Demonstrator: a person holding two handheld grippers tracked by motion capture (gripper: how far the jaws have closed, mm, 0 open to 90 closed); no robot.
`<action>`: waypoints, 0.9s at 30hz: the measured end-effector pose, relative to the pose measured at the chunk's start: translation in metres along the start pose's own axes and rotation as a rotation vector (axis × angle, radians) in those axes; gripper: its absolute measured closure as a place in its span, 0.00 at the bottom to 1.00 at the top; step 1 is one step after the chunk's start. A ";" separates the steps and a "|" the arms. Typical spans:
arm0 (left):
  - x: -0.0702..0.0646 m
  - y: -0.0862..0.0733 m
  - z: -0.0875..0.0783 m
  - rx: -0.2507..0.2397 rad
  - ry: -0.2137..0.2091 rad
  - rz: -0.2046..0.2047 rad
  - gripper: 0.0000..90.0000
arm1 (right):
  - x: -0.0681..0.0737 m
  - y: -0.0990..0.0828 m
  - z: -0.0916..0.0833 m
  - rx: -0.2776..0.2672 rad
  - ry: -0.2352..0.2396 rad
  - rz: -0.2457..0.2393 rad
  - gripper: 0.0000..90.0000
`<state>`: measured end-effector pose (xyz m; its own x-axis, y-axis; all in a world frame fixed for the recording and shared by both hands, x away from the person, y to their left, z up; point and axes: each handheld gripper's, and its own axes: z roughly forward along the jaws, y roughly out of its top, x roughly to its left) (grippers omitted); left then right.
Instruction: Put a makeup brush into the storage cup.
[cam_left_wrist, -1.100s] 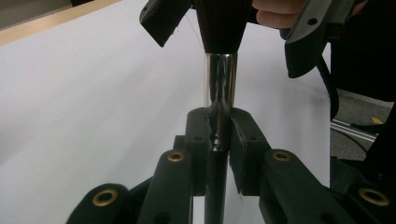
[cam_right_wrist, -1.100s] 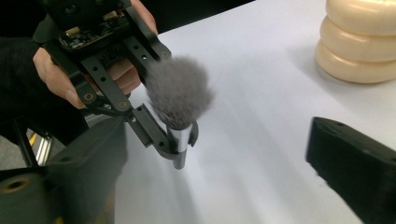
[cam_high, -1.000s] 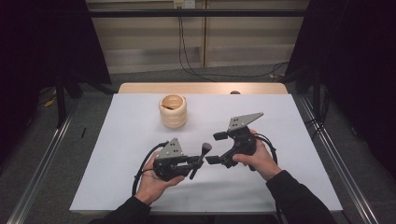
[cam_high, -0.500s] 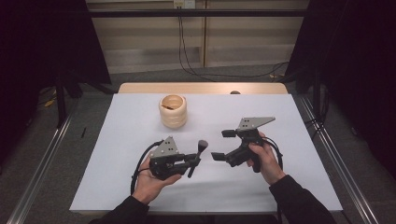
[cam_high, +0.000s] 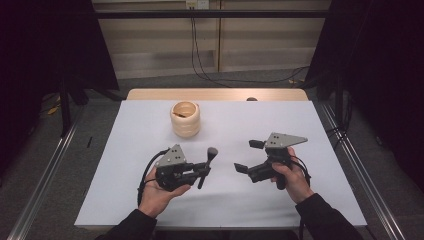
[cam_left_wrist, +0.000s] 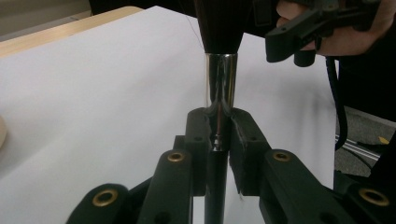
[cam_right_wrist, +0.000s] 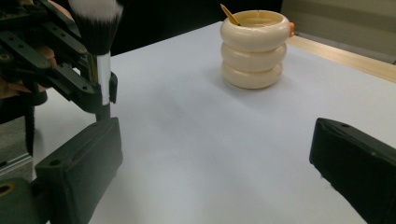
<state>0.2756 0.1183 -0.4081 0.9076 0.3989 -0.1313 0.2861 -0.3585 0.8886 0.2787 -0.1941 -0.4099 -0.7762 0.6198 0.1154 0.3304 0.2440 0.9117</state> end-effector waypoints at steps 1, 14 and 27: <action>0.001 0.000 0.000 -0.009 -0.007 -0.004 0.88 | 0.000 -0.001 -0.001 0.002 0.002 0.002 0.03; 0.008 0.004 -0.014 -0.039 0.018 -0.034 0.88 | -0.001 -0.017 -0.018 -0.038 -0.061 0.039 0.04; 0.018 0.004 -0.022 -0.049 0.067 -0.046 0.88 | -0.003 -0.033 -0.038 -0.067 -0.117 0.069 0.05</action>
<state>0.2864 0.1431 -0.3975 0.8706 0.4703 -0.1442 0.3104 -0.2977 0.9028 0.2499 -0.2320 -0.4250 -0.6836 0.7172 0.1354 0.3412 0.1500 0.9279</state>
